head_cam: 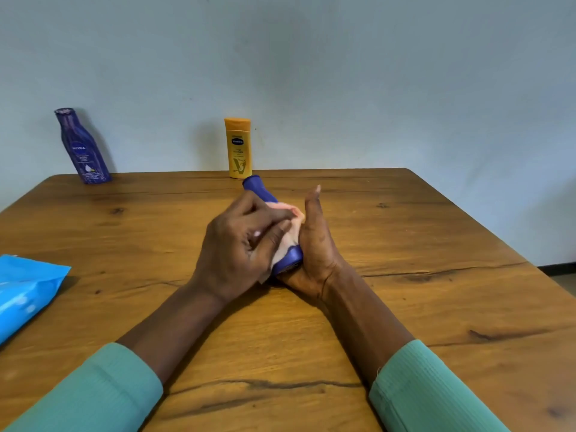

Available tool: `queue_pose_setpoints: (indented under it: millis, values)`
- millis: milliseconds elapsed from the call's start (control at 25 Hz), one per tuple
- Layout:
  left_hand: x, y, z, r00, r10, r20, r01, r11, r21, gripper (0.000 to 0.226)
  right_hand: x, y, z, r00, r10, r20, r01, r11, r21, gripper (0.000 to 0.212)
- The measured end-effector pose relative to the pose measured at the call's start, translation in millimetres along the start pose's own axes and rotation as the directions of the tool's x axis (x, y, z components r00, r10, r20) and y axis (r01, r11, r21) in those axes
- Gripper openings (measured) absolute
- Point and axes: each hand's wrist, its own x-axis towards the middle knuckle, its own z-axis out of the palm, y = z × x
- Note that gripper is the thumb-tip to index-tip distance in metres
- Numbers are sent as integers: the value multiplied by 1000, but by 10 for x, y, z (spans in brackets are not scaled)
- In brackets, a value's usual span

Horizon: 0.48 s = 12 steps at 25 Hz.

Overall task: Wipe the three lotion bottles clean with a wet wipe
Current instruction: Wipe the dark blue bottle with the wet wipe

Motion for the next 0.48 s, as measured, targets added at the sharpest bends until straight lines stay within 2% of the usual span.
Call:
queue_pose_setpoints:
  millis: [80,280,360,480]
  values:
    - [-69,90,37,996,54,72,-53,999,-12,25,-35,-28,-18,999,36,-24,-35,999,39,103]
    - [-178,90,-21,985,97,146,-88,994,-69,27,-11,-39,-95,994,79,-75,-76,996,48,104]
    - [-159,67,-16,995,55,80,-50,996,-73,28,-3,-10,-84,997,60,-51,-59,998,17,104]
    - [4,2,2,991,-34,-126,30,999,-35,24,34,35,-6,1000,-22,19,23,998,-62,85]
